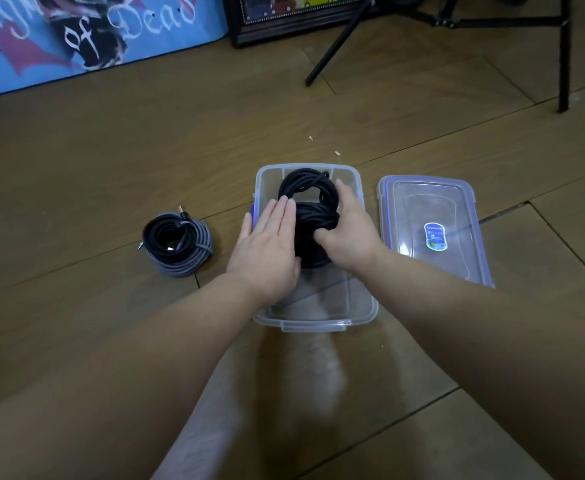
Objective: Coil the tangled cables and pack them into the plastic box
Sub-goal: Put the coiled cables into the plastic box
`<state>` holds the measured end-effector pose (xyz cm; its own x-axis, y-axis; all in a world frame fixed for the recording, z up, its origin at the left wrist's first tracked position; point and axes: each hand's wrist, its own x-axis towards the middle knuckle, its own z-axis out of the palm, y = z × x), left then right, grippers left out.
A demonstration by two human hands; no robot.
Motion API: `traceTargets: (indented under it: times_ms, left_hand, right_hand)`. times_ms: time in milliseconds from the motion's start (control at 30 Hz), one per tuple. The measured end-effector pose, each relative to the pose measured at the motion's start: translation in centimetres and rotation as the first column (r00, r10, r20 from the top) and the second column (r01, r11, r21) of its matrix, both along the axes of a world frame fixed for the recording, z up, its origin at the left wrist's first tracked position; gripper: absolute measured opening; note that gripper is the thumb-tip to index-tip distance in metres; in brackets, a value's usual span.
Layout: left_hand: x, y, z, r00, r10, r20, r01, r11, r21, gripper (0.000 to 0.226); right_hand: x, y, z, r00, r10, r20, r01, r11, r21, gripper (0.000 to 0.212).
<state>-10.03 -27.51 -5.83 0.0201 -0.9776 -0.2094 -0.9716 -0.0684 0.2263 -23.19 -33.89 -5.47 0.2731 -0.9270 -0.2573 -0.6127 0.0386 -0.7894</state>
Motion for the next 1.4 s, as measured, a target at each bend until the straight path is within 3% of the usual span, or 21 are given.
traceTargets:
  times_ms: [167,300,367,467,567,667,733,833,967,1167,1267,1400]
  left_hand:
    - [2.2,2.5,1.0,0.99,0.062,-0.128,-0.083,0.981,-0.172,0.069]
    - [6.9,4.7,1.3,0.903,0.311,-0.297,-0.39,0.884,-0.258,0.06]
    - [9.6,5.6,1.4,0.789,0.496,-0.364,-0.586,0.785,-0.201,0.059]
    - [12.7,6.3,1.2,0.489,0.73,-0.477,-0.809,0.584,0.065,0.064]
    - [14.1,6.0,0.3,0.196,0.751,-0.631,-0.828,0.472,0.304,0.07]
    - [14.3,5.6,-0.3,0.024,0.71,-0.704,-0.773,0.459,0.438,0.059]
    - [14.5,5.4,-0.5,-0.047,0.7,-0.712,-0.761,0.437,0.479,0.059]
    - [14.7,5.3,-0.5,-0.102,0.703,-0.704,-0.767,0.395,0.506,0.062]
    - [14.8,5.6,-0.5,-0.144,0.703,-0.696,-0.775,0.356,0.521,0.045]
    - [14.6,8.0,-0.5,-0.083,0.773,-0.628,-0.765,0.355,0.538,0.027]
    - [14.5,9.3,-0.4,-0.042,0.824,-0.565,-0.741,0.353,0.571,0.028]
    - [14.2,11.2,-0.4,-0.059,0.833,-0.55,-0.723,0.344,0.599,0.027]
  right_hand:
    - [2.1,3.5,3.3,0.99,0.139,0.014,-0.13,0.95,-0.283,0.062]
    - [7.4,5.4,4.2,0.963,0.249,0.102,-0.238,0.965,-0.107,0.049]
    - [10.0,5.7,4.0,0.962,0.236,0.136,-0.246,0.968,0.057,0.049]
    - [13.3,5.5,3.0,0.977,0.125,0.174,-0.17,0.947,0.272,0.058]
    - [15.6,5.3,1.7,0.986,-0.021,0.168,-0.048,0.916,0.397,0.065]
    - [16.9,5.4,0.4,0.98,-0.094,0.175,-0.003,0.874,0.485,0.064]
    - [17.5,5.6,-0.2,0.984,-0.089,0.151,0.001,0.866,0.501,0.06]
    - [17.9,5.7,-0.8,0.988,-0.091,0.128,0.016,0.869,0.495,0.06]
    - [18.1,6.2,-1.3,0.986,-0.109,0.127,0.028,0.858,0.514,0.054]
    - [17.6,7.8,-2.1,0.984,-0.126,0.128,0.036,0.835,0.549,0.041]
    - [16.8,8.7,-1.8,0.973,-0.188,0.136,0.064,0.781,0.621,0.041]
    - [15.5,10.4,-2.2,0.977,-0.17,0.13,0.051,0.775,0.63,0.039]
